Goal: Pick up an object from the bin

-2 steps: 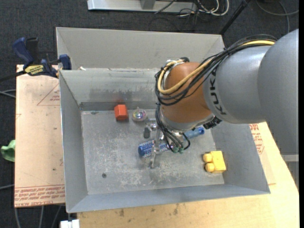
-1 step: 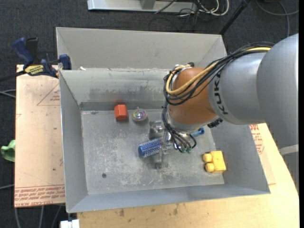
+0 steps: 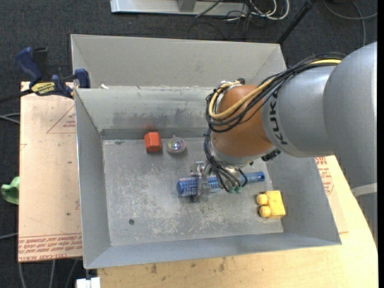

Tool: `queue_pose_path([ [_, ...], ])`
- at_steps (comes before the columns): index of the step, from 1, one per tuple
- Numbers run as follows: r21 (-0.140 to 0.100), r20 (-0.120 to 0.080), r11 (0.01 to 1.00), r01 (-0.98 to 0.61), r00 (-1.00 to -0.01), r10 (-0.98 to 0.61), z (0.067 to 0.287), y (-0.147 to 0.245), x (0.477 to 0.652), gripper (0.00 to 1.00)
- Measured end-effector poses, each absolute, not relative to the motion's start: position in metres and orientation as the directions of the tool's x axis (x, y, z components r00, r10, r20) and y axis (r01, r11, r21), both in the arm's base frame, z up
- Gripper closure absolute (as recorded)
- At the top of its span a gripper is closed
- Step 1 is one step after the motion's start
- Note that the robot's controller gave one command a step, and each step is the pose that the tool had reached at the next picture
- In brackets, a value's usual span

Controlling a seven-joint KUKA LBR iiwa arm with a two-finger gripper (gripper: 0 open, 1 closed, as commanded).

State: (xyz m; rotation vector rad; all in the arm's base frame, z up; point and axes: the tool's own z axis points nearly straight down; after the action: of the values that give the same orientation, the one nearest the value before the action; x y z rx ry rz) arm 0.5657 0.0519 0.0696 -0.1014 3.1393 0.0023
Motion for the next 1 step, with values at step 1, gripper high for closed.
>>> queue_pose_path([
  [1,0.001,-0.01,0.99,-0.142,-0.99,-0.142,0.1976,0.0613,0.576,1.0],
])
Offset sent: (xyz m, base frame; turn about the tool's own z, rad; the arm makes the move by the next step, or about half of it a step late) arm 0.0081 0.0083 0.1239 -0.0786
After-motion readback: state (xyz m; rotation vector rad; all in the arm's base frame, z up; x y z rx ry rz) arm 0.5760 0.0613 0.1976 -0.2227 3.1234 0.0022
